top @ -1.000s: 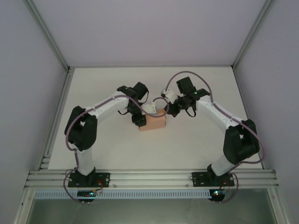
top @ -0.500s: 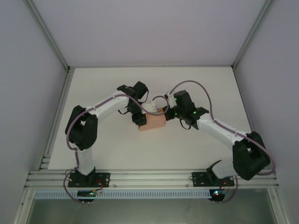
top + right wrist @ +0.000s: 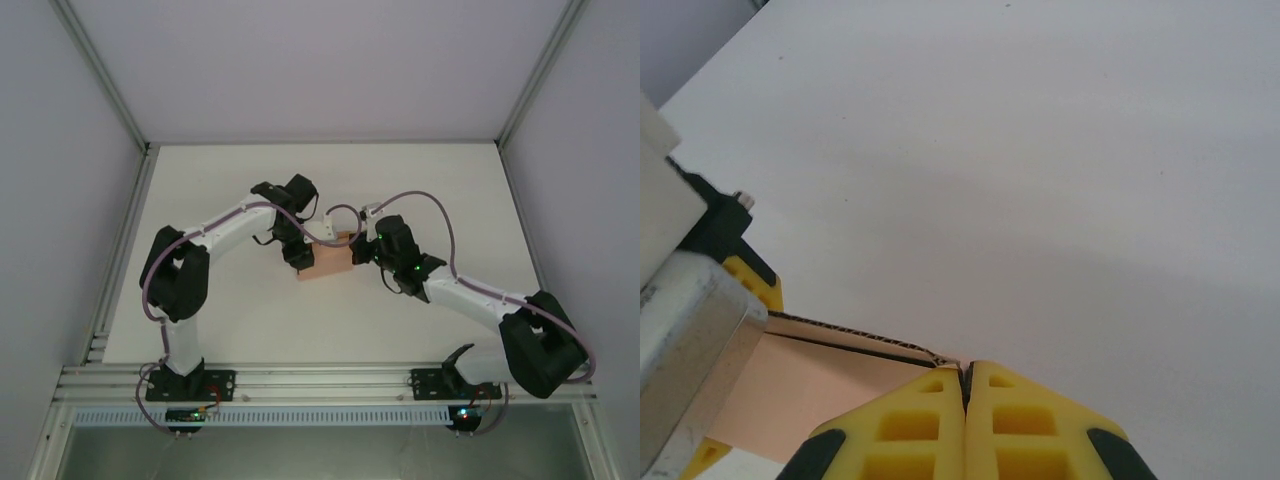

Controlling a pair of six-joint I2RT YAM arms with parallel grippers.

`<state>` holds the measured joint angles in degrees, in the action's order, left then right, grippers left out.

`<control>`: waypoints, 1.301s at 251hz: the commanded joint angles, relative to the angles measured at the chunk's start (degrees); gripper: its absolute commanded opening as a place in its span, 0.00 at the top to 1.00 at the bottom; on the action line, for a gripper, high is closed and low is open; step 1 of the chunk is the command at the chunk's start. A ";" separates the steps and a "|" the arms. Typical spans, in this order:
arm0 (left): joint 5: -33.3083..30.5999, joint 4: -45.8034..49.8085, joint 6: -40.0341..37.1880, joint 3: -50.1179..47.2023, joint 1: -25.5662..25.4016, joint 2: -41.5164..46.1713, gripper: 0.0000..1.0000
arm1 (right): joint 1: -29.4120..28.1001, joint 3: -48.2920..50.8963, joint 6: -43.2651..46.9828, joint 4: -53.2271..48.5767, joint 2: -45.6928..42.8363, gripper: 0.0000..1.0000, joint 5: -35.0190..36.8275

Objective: Assemble paper box

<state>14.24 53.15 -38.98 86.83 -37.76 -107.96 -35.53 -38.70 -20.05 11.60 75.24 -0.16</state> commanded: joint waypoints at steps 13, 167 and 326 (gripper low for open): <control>1.51 -1.65 -0.21 1.33 -0.05 -1.81 0.58 | 1.98 -5.36 -10.38 -21.12 1.48 1.00 -4.35; 1.53 -2.58 0.08 0.89 -0.04 -1.15 0.57 | 1.54 7.08 2.16 -3.60 4.32 1.00 -1.01; -0.07 -4.99 3.49 -0.03 -2.05 4.16 0.00 | -3.25 4.46 -0.33 -10.79 -0.81 1.00 9.99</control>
<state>14.24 49.06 -36.16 86.96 -38.41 -107.87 -37.67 -33.47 -18.13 15.25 74.26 7.18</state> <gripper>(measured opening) 0.967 0.044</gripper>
